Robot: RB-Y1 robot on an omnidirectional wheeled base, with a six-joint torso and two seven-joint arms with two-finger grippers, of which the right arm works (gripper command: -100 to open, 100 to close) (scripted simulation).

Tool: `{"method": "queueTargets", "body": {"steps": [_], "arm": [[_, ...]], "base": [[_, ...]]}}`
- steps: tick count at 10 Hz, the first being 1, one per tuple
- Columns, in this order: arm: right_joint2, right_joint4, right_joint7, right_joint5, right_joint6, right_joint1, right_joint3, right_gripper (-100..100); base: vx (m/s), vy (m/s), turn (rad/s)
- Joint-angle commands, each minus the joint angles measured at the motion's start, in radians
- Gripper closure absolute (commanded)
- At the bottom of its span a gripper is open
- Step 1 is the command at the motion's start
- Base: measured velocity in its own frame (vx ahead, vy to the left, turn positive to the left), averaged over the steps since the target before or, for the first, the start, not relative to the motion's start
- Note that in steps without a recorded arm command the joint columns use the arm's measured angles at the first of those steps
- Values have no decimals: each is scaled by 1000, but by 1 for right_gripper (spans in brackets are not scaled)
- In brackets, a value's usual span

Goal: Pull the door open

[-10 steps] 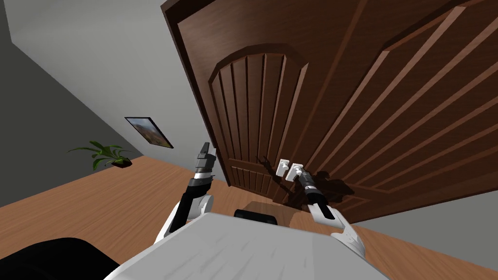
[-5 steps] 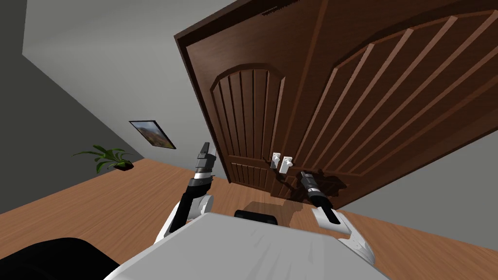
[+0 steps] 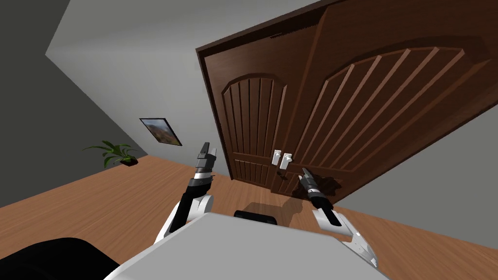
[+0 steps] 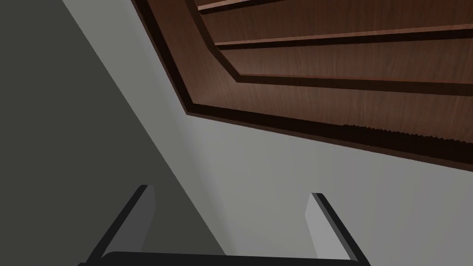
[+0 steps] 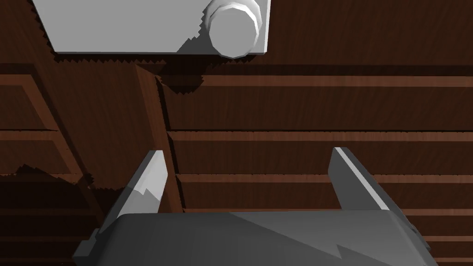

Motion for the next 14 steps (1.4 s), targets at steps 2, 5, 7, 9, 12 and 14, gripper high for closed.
{"method": "queueTargets", "body": {"steps": [2,5,7,9,12,14], "arm": [[-9,37,20,-9,12,4,-47,-100],[-1,42,27,-9,9,-15,-42,-100],[8,38,30,-7,6,-31,-28,-100],[23,30,31,-4,0,-56,-5,-100],[17,19,29,-5,8,-40,-11,100],[17,19,29,-5,8,-40,-11,100]], "base": [[56,-134,-156],[153,-54,46],[204,59,101],[205,102,133],[16,11,5],[-23,-11,15]]}}
